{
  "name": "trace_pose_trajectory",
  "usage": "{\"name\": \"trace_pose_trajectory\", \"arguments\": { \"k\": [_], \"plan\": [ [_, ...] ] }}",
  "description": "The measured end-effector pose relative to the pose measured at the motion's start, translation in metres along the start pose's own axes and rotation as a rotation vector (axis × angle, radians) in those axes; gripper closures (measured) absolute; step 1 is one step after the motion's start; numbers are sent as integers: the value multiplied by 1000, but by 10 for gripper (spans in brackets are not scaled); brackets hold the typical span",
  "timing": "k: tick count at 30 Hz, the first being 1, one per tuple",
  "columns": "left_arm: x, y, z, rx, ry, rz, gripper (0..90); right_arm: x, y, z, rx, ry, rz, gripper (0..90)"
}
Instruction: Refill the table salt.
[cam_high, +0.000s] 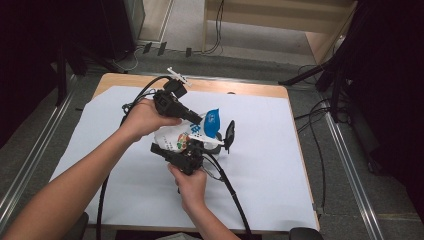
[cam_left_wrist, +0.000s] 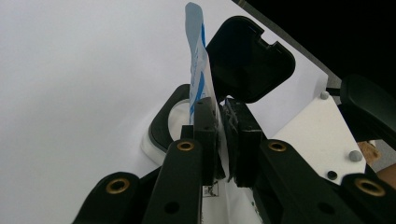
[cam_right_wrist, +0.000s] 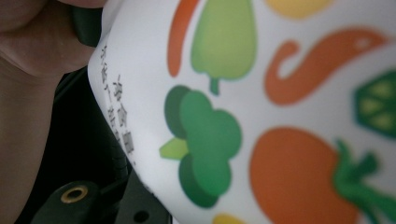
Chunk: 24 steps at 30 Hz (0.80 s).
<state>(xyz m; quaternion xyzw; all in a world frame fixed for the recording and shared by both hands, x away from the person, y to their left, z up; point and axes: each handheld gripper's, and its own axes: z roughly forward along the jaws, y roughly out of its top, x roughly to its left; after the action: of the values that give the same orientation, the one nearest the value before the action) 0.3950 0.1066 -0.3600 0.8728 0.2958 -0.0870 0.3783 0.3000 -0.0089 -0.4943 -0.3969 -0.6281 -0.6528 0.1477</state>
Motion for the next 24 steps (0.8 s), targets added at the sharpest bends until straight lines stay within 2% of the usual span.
{"name": "trace_pose_trajectory", "arguments": {
  "k": [17,24],
  "plan": [
    [0,0,1,9,-5,6,849,0,-1,0,3,4,-4,686],
    [0,0,1,14,-3,0,846,1,-1,0,0,12,11,686]
  ]
}}
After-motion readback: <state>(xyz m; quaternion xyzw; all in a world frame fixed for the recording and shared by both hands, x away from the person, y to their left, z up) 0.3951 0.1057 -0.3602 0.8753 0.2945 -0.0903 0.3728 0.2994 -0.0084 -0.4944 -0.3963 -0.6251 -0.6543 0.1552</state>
